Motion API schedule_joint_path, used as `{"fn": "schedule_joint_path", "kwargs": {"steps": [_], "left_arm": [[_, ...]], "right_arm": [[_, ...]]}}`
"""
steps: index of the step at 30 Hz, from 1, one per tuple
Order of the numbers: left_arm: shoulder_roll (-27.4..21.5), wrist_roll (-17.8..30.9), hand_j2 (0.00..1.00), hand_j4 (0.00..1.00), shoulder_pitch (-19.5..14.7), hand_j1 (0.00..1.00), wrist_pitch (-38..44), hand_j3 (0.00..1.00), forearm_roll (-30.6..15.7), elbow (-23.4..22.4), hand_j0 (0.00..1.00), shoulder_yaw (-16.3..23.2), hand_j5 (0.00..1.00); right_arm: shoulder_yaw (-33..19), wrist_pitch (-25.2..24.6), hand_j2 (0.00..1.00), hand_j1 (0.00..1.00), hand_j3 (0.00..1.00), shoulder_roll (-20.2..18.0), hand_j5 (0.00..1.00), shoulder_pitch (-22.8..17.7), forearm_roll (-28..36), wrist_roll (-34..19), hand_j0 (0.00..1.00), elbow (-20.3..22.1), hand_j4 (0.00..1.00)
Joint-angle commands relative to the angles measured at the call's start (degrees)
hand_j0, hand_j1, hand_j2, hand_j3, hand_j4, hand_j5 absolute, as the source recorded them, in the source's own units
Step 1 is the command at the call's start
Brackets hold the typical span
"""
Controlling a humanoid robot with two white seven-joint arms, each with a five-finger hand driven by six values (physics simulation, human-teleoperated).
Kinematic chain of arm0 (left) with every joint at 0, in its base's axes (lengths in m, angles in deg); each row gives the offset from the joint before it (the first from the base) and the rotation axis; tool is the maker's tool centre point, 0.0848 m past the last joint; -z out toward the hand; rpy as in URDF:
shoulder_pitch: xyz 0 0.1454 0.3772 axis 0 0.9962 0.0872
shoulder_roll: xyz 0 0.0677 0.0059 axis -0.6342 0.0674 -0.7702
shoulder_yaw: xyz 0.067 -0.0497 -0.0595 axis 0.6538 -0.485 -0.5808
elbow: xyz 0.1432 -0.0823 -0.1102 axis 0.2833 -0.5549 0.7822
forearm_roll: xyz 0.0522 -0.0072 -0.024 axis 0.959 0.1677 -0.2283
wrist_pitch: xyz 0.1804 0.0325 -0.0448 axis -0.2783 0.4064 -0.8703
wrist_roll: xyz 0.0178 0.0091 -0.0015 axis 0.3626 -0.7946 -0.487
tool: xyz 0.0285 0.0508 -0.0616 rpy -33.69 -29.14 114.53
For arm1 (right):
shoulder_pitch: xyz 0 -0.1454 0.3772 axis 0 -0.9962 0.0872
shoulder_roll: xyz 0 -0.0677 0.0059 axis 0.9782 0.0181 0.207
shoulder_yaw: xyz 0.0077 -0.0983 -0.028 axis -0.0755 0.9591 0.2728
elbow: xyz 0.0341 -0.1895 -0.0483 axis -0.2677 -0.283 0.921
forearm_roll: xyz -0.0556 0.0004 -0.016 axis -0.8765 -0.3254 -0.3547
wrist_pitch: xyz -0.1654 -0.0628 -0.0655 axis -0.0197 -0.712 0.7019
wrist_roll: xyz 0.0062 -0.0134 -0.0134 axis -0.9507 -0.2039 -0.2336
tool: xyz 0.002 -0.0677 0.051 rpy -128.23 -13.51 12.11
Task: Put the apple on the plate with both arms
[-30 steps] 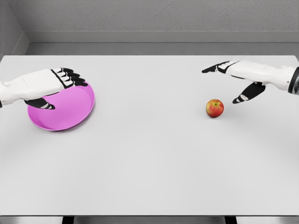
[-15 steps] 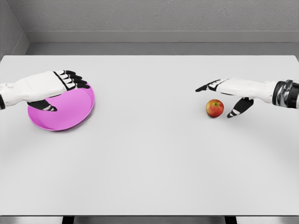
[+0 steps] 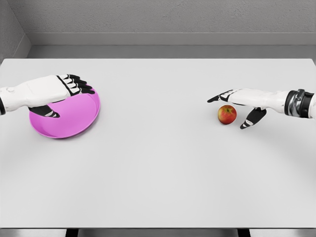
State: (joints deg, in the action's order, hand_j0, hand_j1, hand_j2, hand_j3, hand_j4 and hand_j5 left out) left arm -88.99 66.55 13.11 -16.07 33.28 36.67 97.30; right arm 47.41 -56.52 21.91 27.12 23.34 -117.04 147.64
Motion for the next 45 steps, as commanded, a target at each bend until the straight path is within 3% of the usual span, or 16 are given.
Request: {"fn": "schedule_joint_path", "kwargs": {"steps": [1, 13, 29, 33, 39, 45], "left_arm": [[-0.13, 0.03, 1.00, 1.00, 0.00, 1.00, 0.07, 1.00, -0.34, -0.02, 1.00, -0.07, 1.00], [-0.13, 0.03, 1.00, 1.00, 0.00, 1.00, 0.07, 1.00, -0.34, 0.06, 1.00, -0.07, 1.00], [-0.04, 0.03, 1.00, 1.00, 0.09, 1.00, 0.07, 1.00, -0.34, 0.06, 1.00, -0.07, 1.00], [-0.04, 0.03, 1.00, 1.00, 0.00, 1.00, 0.07, 1.00, -0.34, 0.06, 1.00, -0.16, 1.00], [-0.04, 0.21, 1.00, 1.00, 0.00, 1.00, 0.07, 1.00, -0.34, 0.06, 1.00, -0.07, 1.00], [-0.04, 0.47, 1.00, 1.00, 0.09, 1.00, 0.07, 1.00, -0.34, 0.06, 1.00, -0.07, 1.00]], "right_arm": [[-0.06, -0.08, 1.00, 1.00, 1.00, 1.09, 1.00, 0.00, -1.40, 0.02, 1.00, -1.48, 1.00], [-0.06, 0.54, 1.00, 1.00, 1.00, 1.70, 1.00, 0.18, -1.66, 0.02, 1.00, -4.64, 1.00], [-0.15, 1.24, 1.00, 1.00, 1.00, 5.39, 1.00, 1.14, -3.95, 0.02, 1.00, -8.51, 1.00], [-0.23, 2.20, 0.82, 0.82, 0.82, 5.39, 0.82, 1.23, -3.77, 0.02, 0.82, -8.51, 0.82], [-0.23, 2.21, 0.78, 0.78, 0.78, 5.39, 0.78, 1.14, -3.69, 0.02, 0.78, -8.51, 0.78], [-0.23, 3.35, 0.58, 0.58, 0.58, 5.39, 0.58, 1.14, -3.33, 0.02, 0.58, -8.51, 0.58]]}}
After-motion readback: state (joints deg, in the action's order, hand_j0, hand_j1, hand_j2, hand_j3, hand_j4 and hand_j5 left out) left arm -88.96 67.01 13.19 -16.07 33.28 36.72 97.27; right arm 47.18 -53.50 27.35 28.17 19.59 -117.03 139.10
